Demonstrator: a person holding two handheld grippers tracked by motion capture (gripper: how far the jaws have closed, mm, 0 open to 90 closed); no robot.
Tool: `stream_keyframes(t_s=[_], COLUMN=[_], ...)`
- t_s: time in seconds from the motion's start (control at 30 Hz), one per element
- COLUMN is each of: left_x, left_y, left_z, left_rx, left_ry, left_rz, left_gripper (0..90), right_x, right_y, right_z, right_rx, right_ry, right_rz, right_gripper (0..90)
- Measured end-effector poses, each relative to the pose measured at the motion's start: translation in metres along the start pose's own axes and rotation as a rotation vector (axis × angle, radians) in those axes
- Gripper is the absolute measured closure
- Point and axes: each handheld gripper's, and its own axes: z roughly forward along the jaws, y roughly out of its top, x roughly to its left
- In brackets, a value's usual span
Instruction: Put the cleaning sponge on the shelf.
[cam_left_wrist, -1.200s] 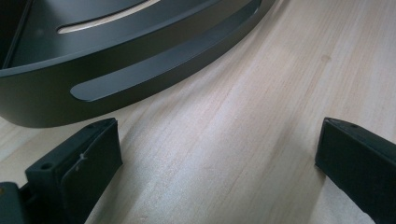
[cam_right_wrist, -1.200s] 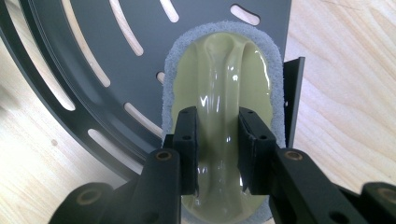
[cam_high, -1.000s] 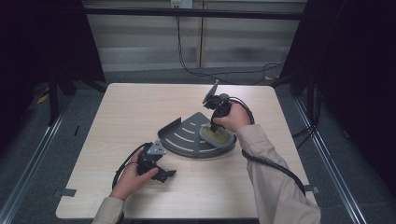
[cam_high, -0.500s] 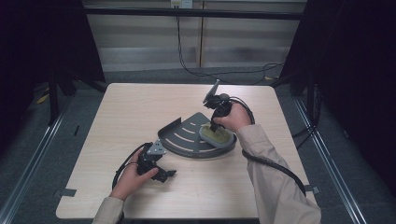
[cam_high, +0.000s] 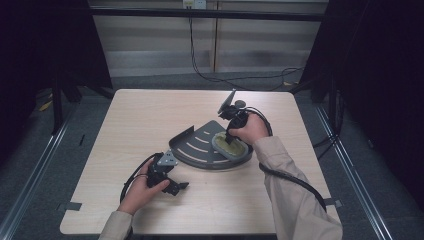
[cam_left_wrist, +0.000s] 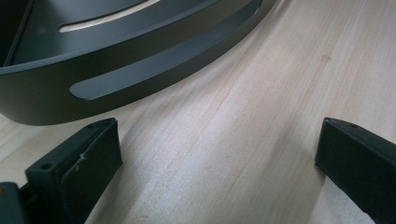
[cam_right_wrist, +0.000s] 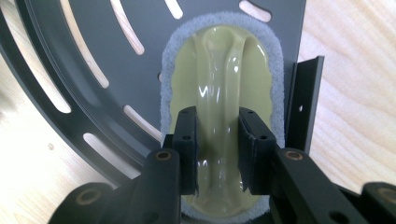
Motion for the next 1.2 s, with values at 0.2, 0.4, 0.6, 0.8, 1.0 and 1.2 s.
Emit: stream_keyframes(t_s=[0.2,0.4,0.6,0.8,1.0,1.2], left_x=[0.0,0.0,0.0,0.0,0.0,0.0], left_y=[0.0,0.0,0.0,0.0,0.0,0.0], left_z=[0.0,0.0,0.0,0.0,0.0,0.0], left_rx=[-0.001,0.0,0.001,-0.001,0.001,-0.001], left_ry=[-0.003,-0.003,-0.002,-0.003,0.003,0.0], left_rz=[0.001,0.001,0.002,0.001,0.0,0.0], left_gripper=[0.0,0.0,0.0,0.0,0.0,0.0], right_x=[-0.003,-0.004,-0.004,-0.005,-0.005,-0.006], right_y=[-0.005,-0.008,-0.009,-0.01,-0.012,-0.014], right_z=[0.002,0.004,0.004,0.004,0.004,0.005], right_rx=[0.016,0.008,0.006,-0.001,0.003,0.005], right_ry=[-0.001,-0.002,-0.003,0.0,-0.007,-0.006], right_rz=[0.005,0.013,0.017,0.024,0.024,0.025], right_gripper=[70.8,70.6,70.6,70.5,69.2,68.1])
